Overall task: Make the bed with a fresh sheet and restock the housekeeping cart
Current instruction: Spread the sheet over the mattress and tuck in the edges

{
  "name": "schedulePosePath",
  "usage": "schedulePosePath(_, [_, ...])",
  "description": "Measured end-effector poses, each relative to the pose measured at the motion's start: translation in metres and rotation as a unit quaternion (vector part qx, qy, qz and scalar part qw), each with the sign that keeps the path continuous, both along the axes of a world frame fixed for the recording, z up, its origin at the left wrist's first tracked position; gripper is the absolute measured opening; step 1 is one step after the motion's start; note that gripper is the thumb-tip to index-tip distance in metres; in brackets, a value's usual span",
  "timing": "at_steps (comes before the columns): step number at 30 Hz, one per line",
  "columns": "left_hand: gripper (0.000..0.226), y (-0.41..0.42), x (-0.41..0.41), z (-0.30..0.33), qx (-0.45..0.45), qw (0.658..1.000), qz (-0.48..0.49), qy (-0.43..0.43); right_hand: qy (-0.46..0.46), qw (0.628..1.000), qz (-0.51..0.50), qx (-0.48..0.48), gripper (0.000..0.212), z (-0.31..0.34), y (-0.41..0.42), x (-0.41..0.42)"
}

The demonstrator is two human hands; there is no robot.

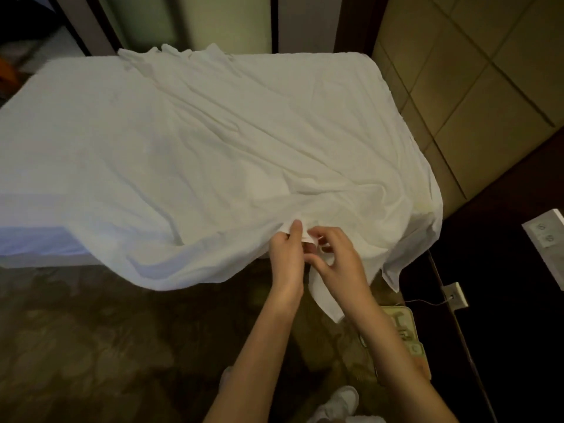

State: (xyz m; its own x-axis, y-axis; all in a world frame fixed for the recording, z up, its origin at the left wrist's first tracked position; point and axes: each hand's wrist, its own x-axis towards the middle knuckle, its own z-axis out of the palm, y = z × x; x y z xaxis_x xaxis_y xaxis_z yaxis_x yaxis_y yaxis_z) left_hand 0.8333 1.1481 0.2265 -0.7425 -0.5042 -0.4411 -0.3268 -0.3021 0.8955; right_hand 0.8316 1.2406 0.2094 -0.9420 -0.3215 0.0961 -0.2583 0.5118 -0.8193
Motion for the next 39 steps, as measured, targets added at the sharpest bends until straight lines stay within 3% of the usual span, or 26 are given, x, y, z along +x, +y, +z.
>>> schedulePosePath(5, [0.030,-0.034,-0.001,0.014,-0.145,0.973,-0.177,0.033,0.095,0.991,-0.089,0.023,0.019,0.002,-0.023,-0.003])
schedulePosePath(10, [0.034,-0.067,-0.003,0.012,-0.203,0.951,-0.231,0.030,0.132,0.983,-0.113,0.062,0.009,0.012,-0.052,-0.002])
schedulePosePath(11, [0.032,-0.070,-0.003,0.010,-0.157,0.965,-0.208,0.029,0.132,0.982,-0.116,0.066,0.008,0.015,-0.056,-0.001])
schedulePosePath(13, [0.019,-0.074,-0.004,0.007,0.053,0.994,-0.097,0.025,0.134,0.980,-0.123,0.076,0.008,0.018,-0.060,0.003])
schedulePosePath(15, [0.021,-0.084,-0.005,0.005,0.254,0.966,0.042,0.003,0.128,0.980,-0.129,0.080,0.008,0.020,-0.059,0.006])
schedulePosePath(18, [0.035,-0.113,-0.016,-0.001,0.346,0.930,0.124,-0.002,0.112,0.981,-0.130,0.084,0.008,0.019,-0.052,0.011])
schedulePosePath(21, [0.023,-0.152,-0.020,-0.003,0.369,0.918,0.148,0.006,0.090,0.985,-0.137,0.062,0.006,0.022,-0.040,0.011])
schedulePosePath(26, [0.039,-0.180,-0.003,-0.004,0.254,0.947,0.196,0.013,0.013,0.984,-0.158,0.077,0.010,0.008,-0.014,0.018])
schedulePosePath(28, [0.040,-0.174,0.006,0.003,0.162,0.966,0.202,0.020,-0.023,0.982,-0.145,0.118,0.016,-0.002,-0.014,0.019])
schedulePosePath(31, [0.039,-0.165,0.016,0.013,0.051,0.986,0.154,0.036,-0.052,0.993,-0.037,0.102,0.023,-0.006,-0.061,0.022])
schedulePosePath(33, [0.024,-0.163,0.021,0.020,0.002,0.989,0.144,0.040,-0.037,0.998,0.025,0.050,0.027,0.000,-0.110,0.028])
schedulePosePath(36, [0.023,-0.161,0.027,0.033,-0.043,0.993,0.111,0.021,0.001,0.999,0.050,0.003,0.030,0.016,-0.162,0.032])
schedulePosePath(39, [0.027,-0.175,0.032,0.040,-0.006,0.996,0.090,0.028,0.006,0.999,0.039,-0.027,0.038,0.023,-0.182,0.025])
